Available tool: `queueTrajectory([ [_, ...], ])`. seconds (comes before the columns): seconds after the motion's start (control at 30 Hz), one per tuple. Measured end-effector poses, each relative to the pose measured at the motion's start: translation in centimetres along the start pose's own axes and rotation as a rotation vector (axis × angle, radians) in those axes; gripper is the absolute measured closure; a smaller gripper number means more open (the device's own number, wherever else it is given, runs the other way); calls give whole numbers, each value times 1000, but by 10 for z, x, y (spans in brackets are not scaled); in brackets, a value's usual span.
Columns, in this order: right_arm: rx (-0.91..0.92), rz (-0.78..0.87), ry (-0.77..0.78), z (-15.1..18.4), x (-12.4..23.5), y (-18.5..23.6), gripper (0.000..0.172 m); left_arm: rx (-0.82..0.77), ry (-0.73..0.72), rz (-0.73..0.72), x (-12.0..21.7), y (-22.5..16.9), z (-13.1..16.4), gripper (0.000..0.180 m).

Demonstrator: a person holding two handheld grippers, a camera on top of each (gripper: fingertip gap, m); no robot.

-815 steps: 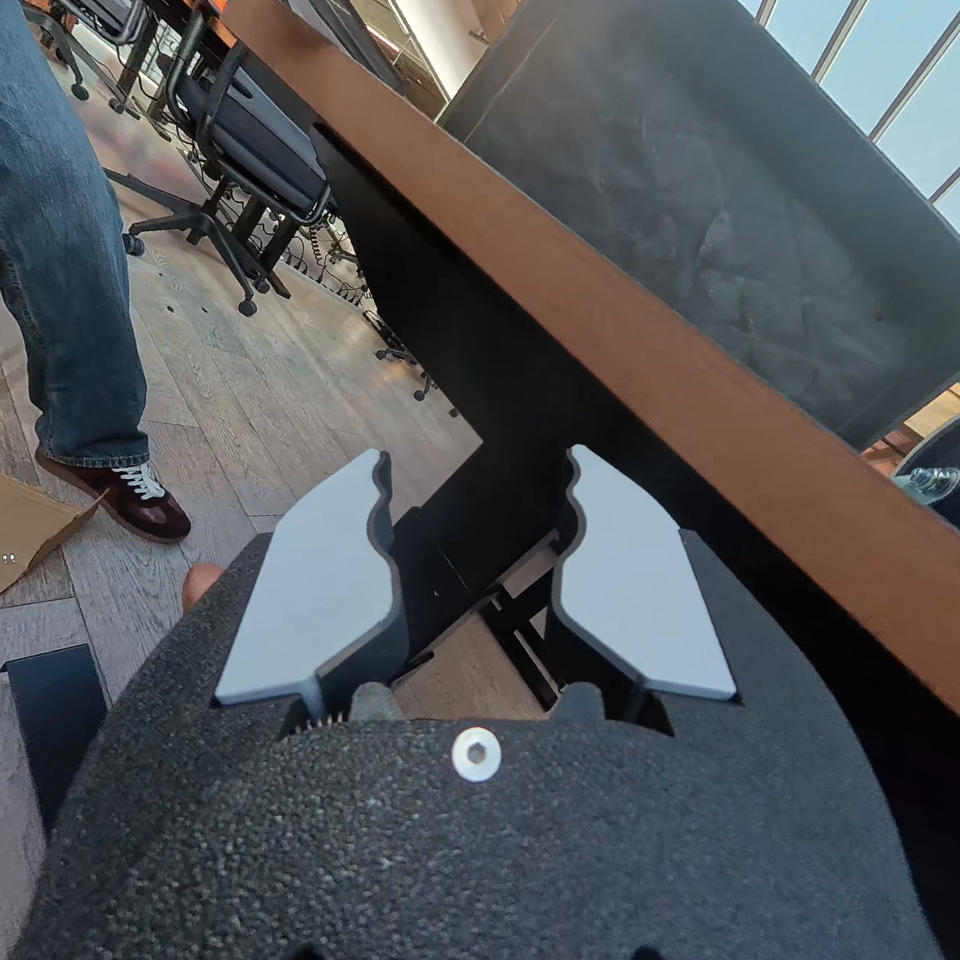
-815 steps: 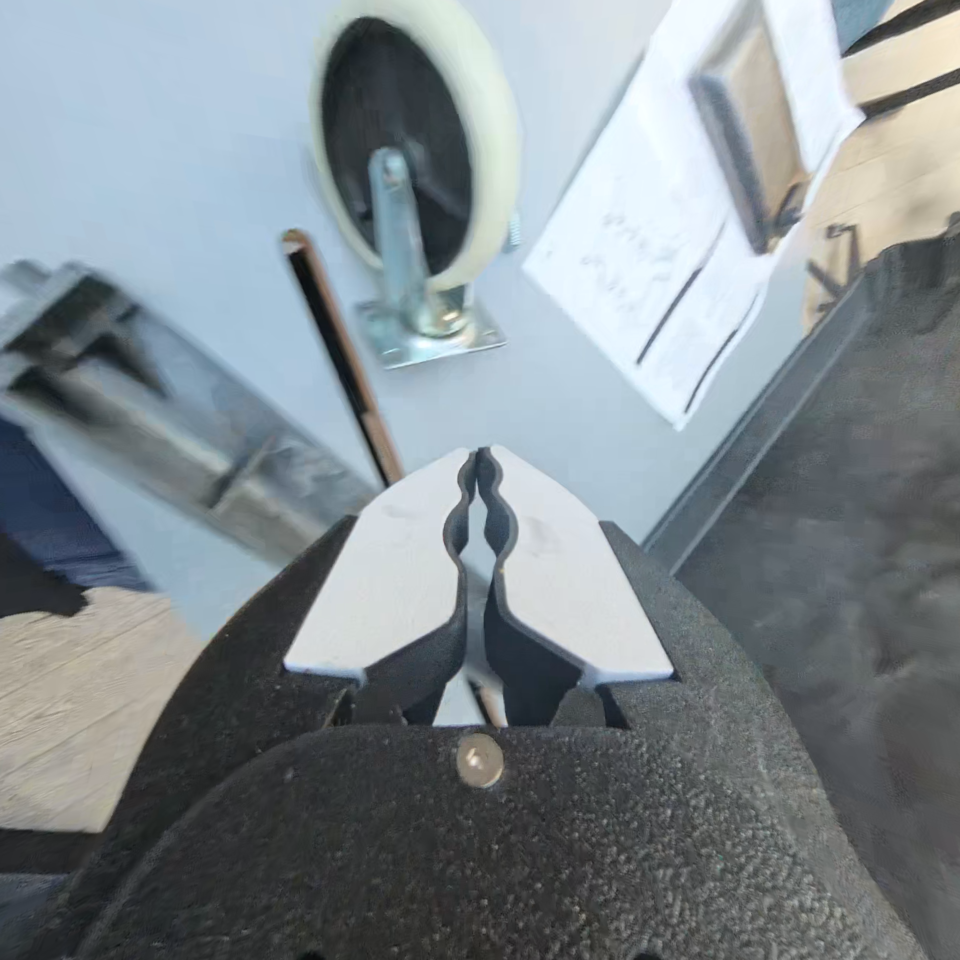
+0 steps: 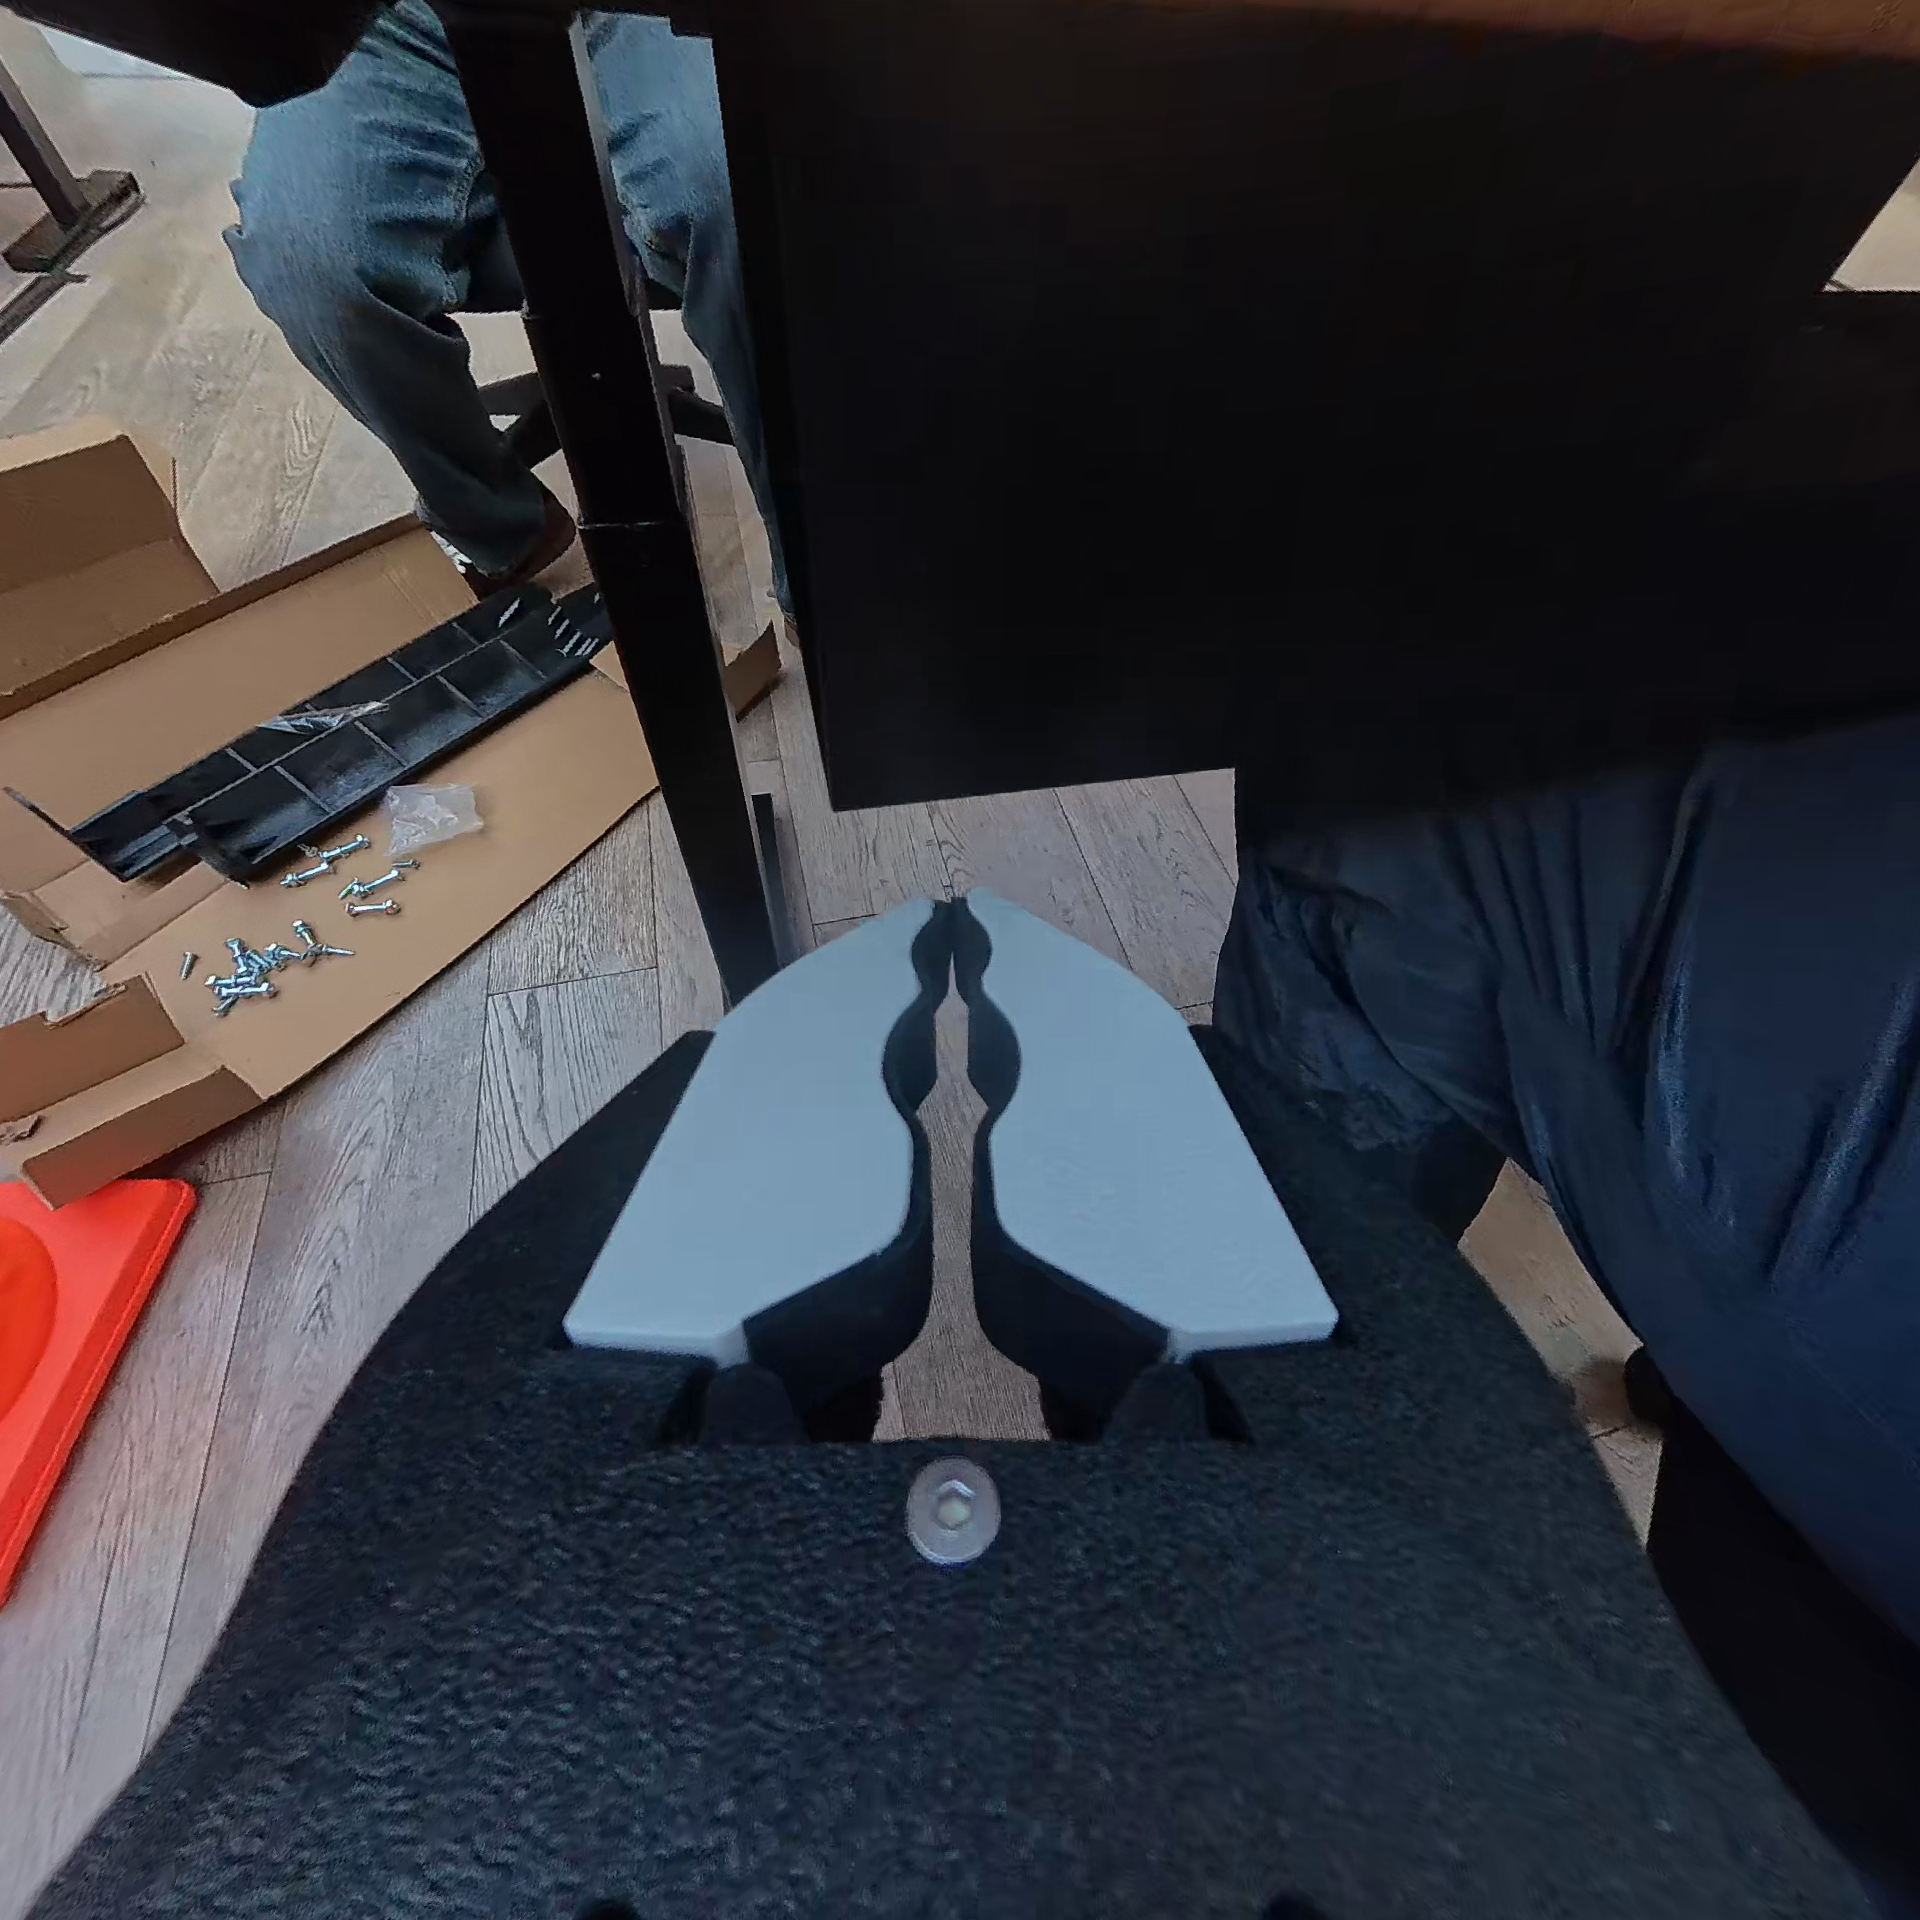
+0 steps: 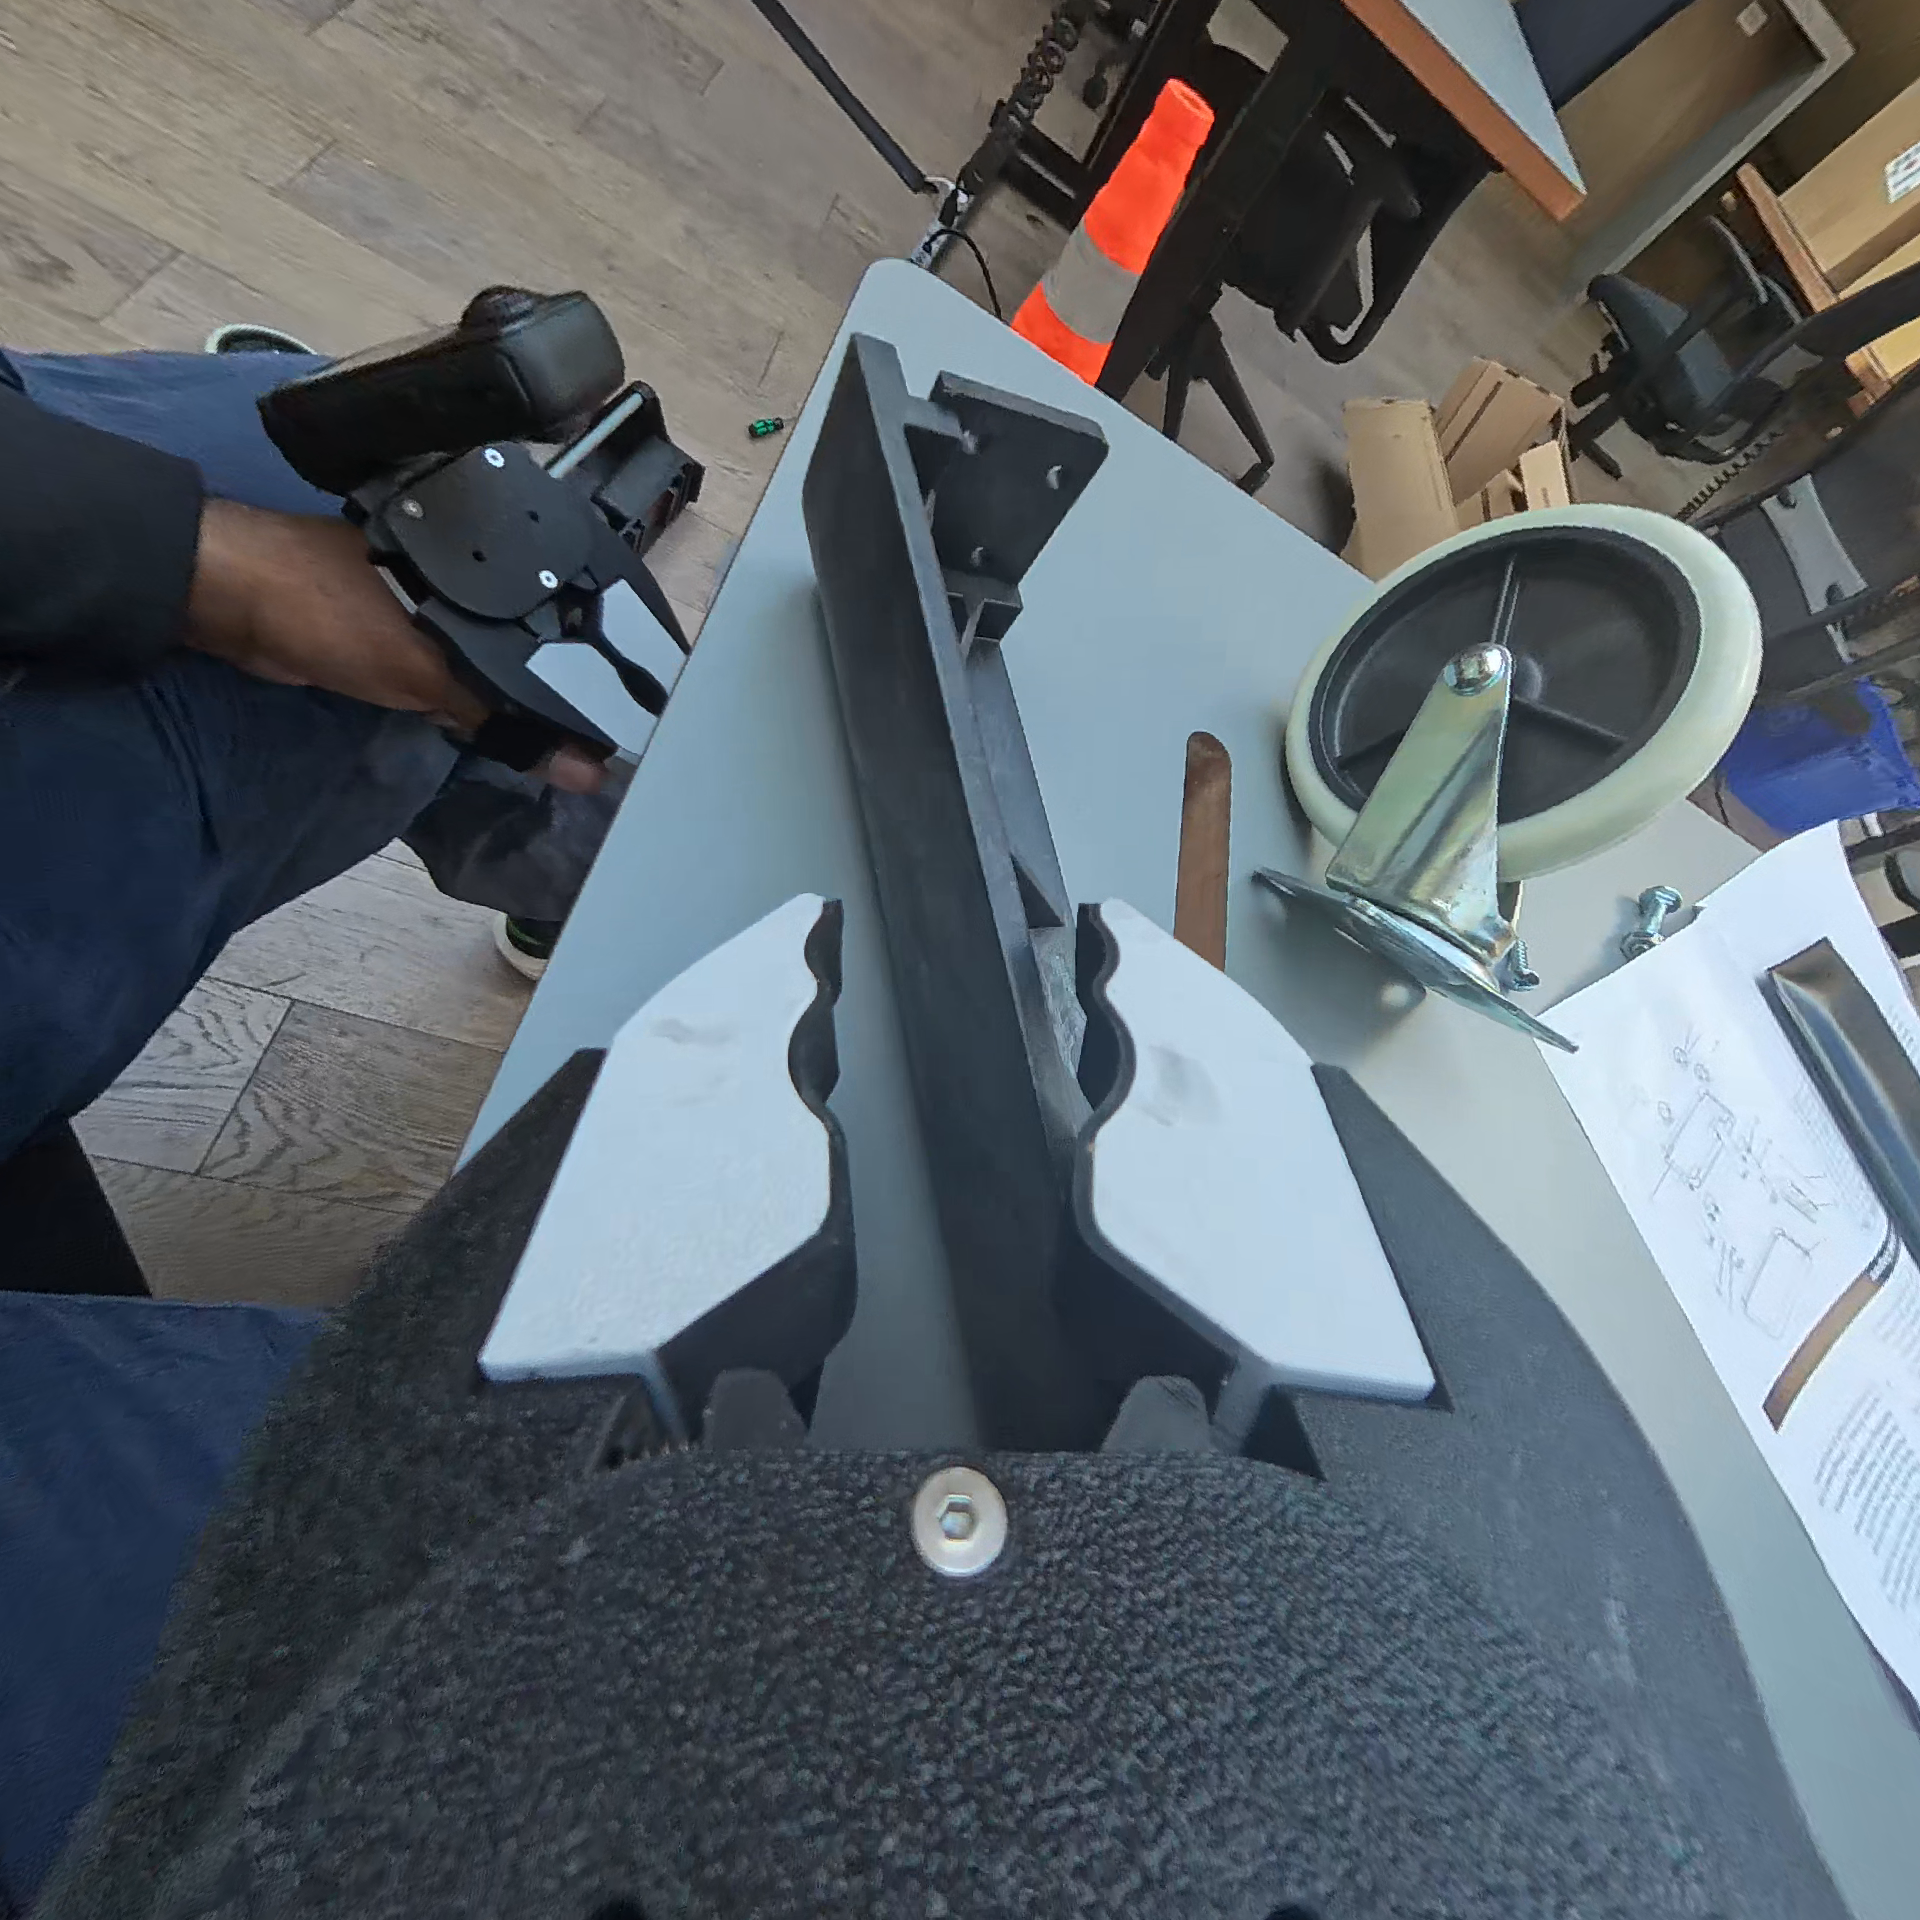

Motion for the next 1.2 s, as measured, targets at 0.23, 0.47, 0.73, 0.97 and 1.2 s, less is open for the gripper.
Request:
queueTrajectory([
  [0.23, -122, 42, 25, 6, -5, -5, 131, 16, 26, 29, -17, 1, 2, 180],
  [0.47, -136, 78, -12, 9, -4, -4, 132, 35, 60, 65, -31, 6, 5, 180],
  [0.73, -165, 58, -46, 10, -2, -6, 130, 14, 50, 82, -50, 3, -1, 180],
  [0.97, -215, 22, -61, 11, 0, -9, 128, 25, 39, 63, -51, 1, -3, 180],
  [1.2, -259, -4, -69, 10, 1, -12, 126, 25, 49, 74, -48, 0, -3, 180],
])
Point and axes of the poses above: each gripper's, where its closed fingertips meet, x back along the fingers, z out of its underside, y = z × x across the jaws, the point moved 10 cm from there along x, back along the fingers, and after that the axes turned 15 degrees about z, right-handed, at the moved point
